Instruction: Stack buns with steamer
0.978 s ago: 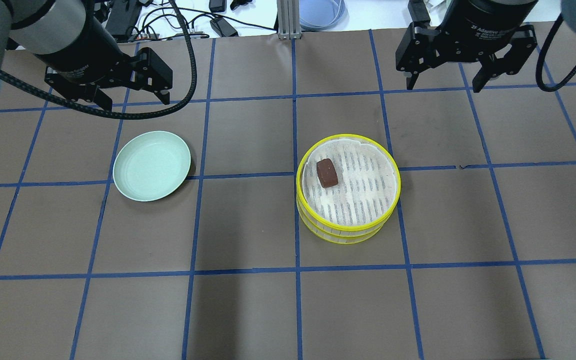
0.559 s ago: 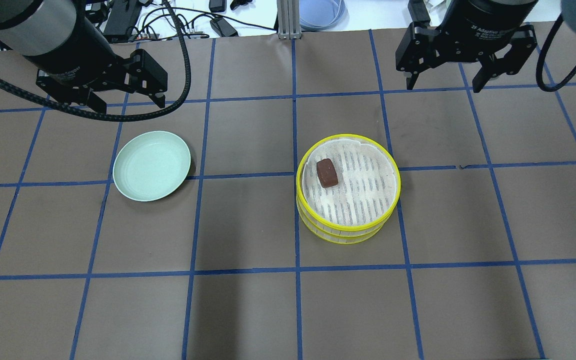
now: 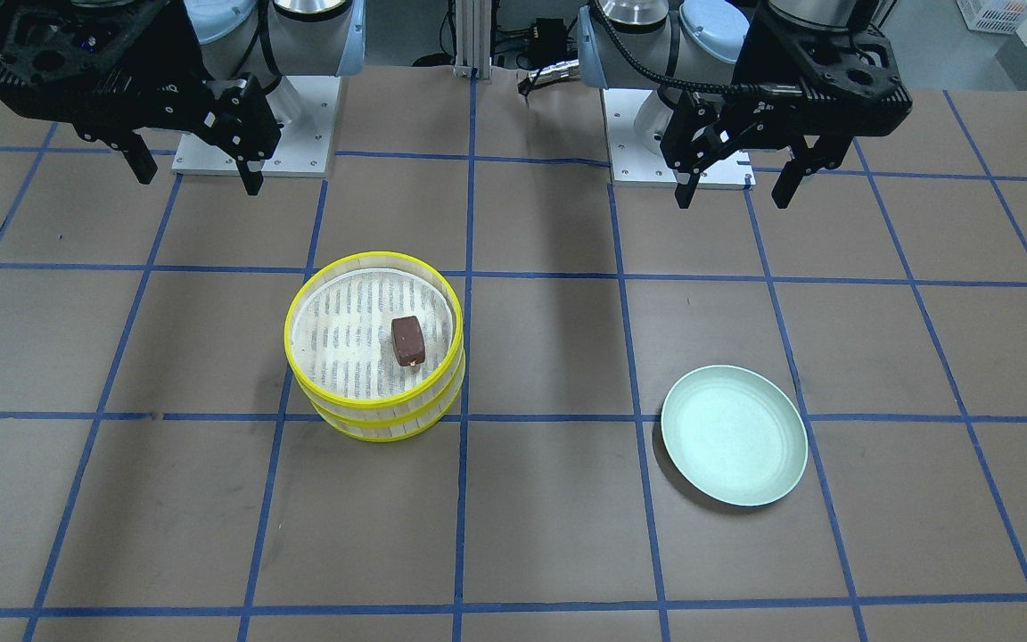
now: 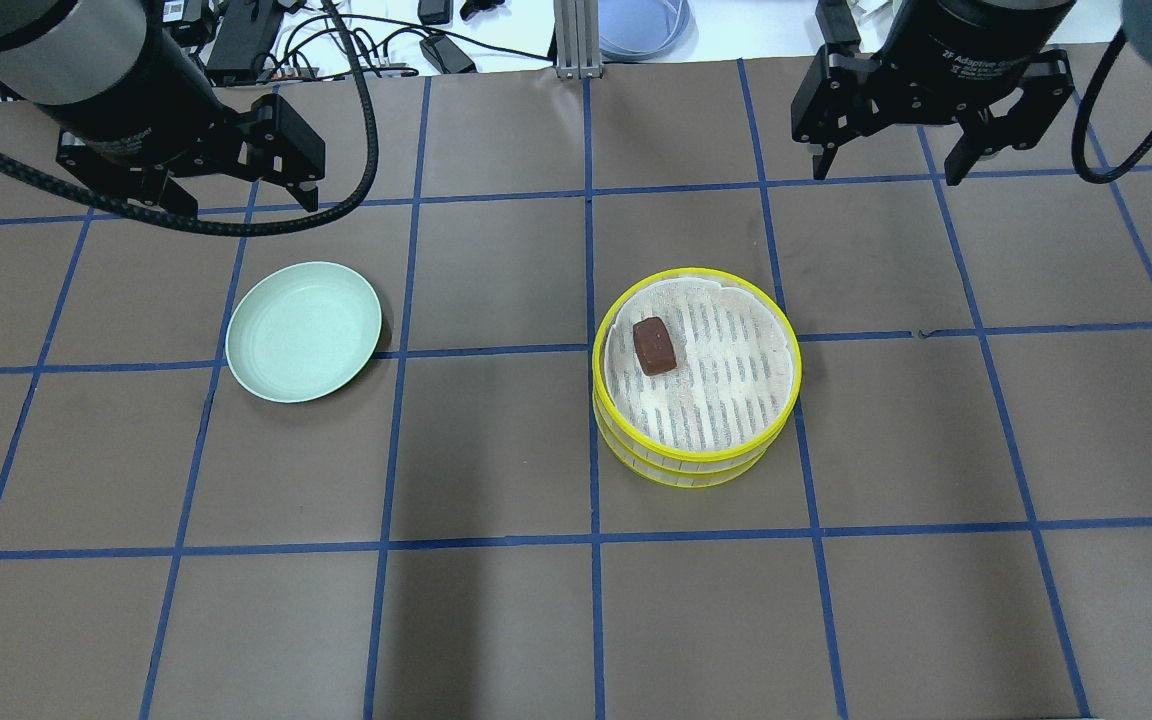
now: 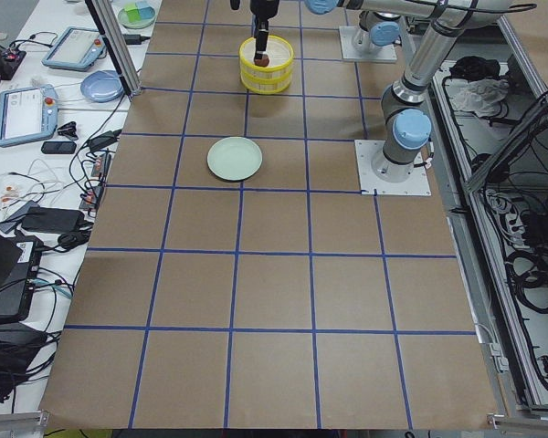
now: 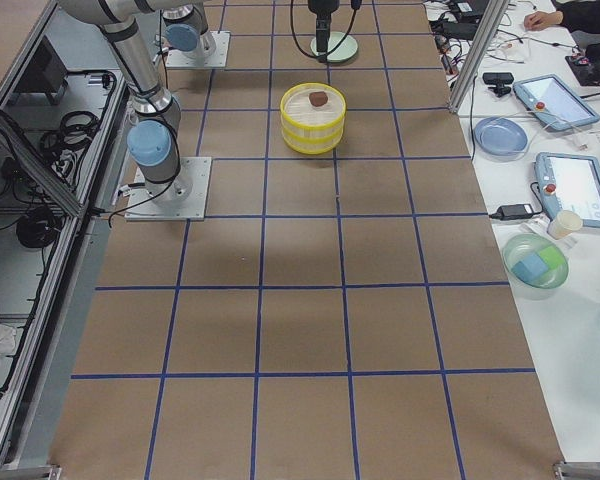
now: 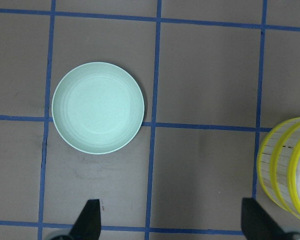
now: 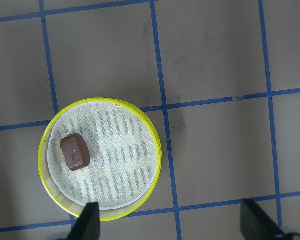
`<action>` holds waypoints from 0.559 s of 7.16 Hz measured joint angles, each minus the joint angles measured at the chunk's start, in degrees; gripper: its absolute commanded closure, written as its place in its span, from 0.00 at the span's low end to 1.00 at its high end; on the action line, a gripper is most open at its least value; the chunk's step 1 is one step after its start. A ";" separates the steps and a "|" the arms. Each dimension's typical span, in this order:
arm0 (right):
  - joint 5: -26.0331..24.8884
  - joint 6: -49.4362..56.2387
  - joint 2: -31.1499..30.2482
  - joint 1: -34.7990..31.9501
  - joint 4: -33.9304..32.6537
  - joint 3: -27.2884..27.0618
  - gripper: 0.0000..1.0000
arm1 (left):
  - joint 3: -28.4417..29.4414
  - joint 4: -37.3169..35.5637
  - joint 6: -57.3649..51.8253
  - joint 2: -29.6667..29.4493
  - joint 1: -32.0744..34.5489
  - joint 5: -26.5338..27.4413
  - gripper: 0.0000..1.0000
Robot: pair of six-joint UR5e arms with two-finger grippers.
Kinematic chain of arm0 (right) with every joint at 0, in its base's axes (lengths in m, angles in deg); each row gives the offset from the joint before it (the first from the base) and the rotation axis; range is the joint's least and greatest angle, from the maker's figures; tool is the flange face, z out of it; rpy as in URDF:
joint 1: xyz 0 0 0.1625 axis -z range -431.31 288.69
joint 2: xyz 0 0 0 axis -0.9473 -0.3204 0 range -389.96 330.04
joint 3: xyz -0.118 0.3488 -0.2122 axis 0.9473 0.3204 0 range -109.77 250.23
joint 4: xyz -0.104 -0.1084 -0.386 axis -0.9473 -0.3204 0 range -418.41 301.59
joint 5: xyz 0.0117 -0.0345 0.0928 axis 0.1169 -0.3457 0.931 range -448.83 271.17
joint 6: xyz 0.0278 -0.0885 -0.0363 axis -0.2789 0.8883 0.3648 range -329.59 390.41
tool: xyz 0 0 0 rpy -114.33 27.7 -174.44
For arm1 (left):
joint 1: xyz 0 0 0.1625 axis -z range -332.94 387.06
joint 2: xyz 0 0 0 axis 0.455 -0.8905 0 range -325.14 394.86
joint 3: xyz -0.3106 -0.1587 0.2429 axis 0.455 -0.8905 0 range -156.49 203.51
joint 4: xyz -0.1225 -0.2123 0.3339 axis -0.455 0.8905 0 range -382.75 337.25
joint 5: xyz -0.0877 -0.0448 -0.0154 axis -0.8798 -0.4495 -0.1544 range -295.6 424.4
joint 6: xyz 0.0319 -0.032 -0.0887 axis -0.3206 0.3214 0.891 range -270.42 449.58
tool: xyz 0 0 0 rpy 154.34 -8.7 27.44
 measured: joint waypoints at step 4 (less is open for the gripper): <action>0.00 0.00 0.00 0.00 0.09 0.00 0.00 | 6.09 3.98 2.06 -4.45 0.73 0.67 0.00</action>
